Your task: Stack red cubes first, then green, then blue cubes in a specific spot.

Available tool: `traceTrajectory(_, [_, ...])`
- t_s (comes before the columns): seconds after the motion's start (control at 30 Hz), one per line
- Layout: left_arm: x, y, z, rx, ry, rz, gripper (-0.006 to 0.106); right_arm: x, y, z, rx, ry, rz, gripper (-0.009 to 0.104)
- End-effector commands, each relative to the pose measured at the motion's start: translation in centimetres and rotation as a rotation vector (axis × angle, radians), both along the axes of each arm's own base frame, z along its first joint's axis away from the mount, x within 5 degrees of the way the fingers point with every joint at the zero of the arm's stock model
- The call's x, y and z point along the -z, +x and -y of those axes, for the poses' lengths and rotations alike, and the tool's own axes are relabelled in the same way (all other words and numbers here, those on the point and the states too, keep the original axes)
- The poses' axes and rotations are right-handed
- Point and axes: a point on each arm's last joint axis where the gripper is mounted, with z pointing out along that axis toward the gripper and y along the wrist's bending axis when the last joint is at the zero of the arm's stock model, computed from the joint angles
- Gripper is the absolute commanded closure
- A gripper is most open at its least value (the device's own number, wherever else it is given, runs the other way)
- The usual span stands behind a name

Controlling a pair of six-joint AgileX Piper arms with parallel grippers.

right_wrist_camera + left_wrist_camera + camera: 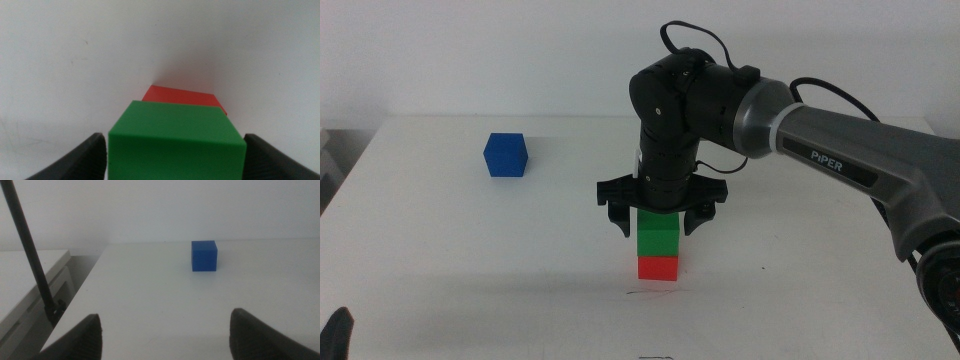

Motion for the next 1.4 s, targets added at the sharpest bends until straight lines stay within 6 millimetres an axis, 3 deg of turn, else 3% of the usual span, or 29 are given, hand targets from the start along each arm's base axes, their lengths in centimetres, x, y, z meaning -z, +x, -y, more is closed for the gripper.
traceTrajectory(0.0, [-0.9, -0.2, 0.1, 0.005, -0.01, 0.104, 0.016, -3.7, -0.3, 0.3, -0.012, 0.055, 0.09, 0.015])
traceTrajectory(0.2, [-0.9, -0.2, 0.1, 0.005, -0.01, 0.104, 0.016, -8.7, -2.4, 2.3, 0.009, 0.069, 0.108, 0.012])
traceTrajectory(0.3, [-0.9, -0.2, 0.1, 0.005, -0.01, 0.104, 0.016, -12.3, -4.0, 3.7, -0.009, 0.105, 0.169, 0.012])
traceTrajectory(0.47, [-0.9, -0.2, 0.1, 0.005, -0.01, 0.104, 0.016, -18.6, -7.2, 6.7, -0.073, 0.186, 0.304, 0.012])
traceTrajectory(0.6, [-0.9, -0.2, 0.1, 0.005, -0.01, 0.104, 0.016, -21.4, -10.3, 9.9, -0.19, 0.186, 0.385, 0.013])
traceTrajectory(0.77, [-0.9, -0.2, 0.1, 0.005, -0.01, 0.104, 0.016, -22.3, -14.7, 14.6, -0.322, 0.17, 0.446, 0.015])
traceTrajectory(1.0, [-0.9, -0.2, 0.1, 0.005, -0.01, 0.104, 0.016, -21.1, -22.0, 21.8, -0.382, 0.146, 0.64, 0.019])
traceTrajectory(1.17, [-0.9, -0.2, 0.1, 0.005, -0.01, 0.104, 0.016, -19.8, -25.8, 23.7, -0.444, 0.175, 0.716, 0.02])
traceTrajectory(1.37, [-0.9, -0.2, 0.1, 0.005, -0.01, 0.104, 0.016, -19.4, -26.9, 23.9, -0.536, 0.175, 0.755, 0.02])
